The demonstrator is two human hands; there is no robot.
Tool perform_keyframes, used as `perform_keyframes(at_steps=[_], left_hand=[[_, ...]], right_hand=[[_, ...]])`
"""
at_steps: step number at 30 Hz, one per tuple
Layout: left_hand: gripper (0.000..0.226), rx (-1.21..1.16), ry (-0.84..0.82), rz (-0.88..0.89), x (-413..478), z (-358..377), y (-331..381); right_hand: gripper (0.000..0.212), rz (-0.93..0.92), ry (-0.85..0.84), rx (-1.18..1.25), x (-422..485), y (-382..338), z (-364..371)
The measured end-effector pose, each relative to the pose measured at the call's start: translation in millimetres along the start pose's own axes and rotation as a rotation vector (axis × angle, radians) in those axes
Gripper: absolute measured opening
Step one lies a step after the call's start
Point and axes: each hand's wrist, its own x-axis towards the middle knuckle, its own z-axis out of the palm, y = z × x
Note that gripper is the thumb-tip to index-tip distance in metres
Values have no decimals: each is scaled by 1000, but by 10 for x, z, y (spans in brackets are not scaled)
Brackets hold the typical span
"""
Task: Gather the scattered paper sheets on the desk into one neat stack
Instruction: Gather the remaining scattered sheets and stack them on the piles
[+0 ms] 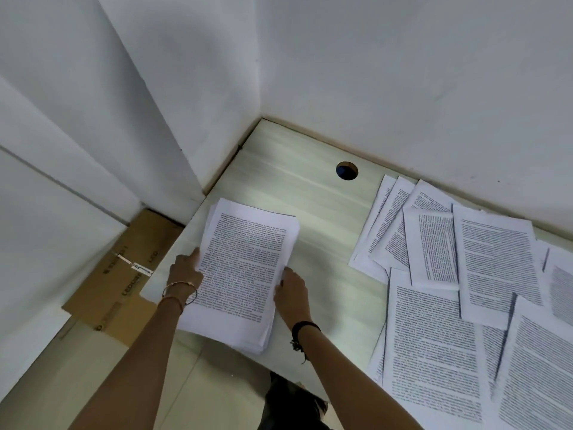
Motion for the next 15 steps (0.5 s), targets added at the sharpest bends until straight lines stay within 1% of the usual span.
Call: perform_keyframes(at_steps=[3, 5, 6, 9, 11, 15], left_hand=[[62, -47, 27, 49, 15, 66, 307], [54, -120, 43, 113, 44, 133, 532], [55, -167, 44, 127, 37, 166, 626], [70, -283, 52, 174, 1, 264, 951], [74, -321, 67, 214, -34, 329, 1134], [84, -362, 34, 301, -48, 417, 1332]], right_hand=[[27, 11, 63, -48, 67, 104, -178], [25, 50, 135, -47, 123, 170, -368], [22, 64, 169, -47, 142, 201, -450], [21, 110, 241, -58, 201, 314, -672], [23, 134, 260, -48, 221, 373, -756], [38, 143, 266, 7, 197, 455, -831]])
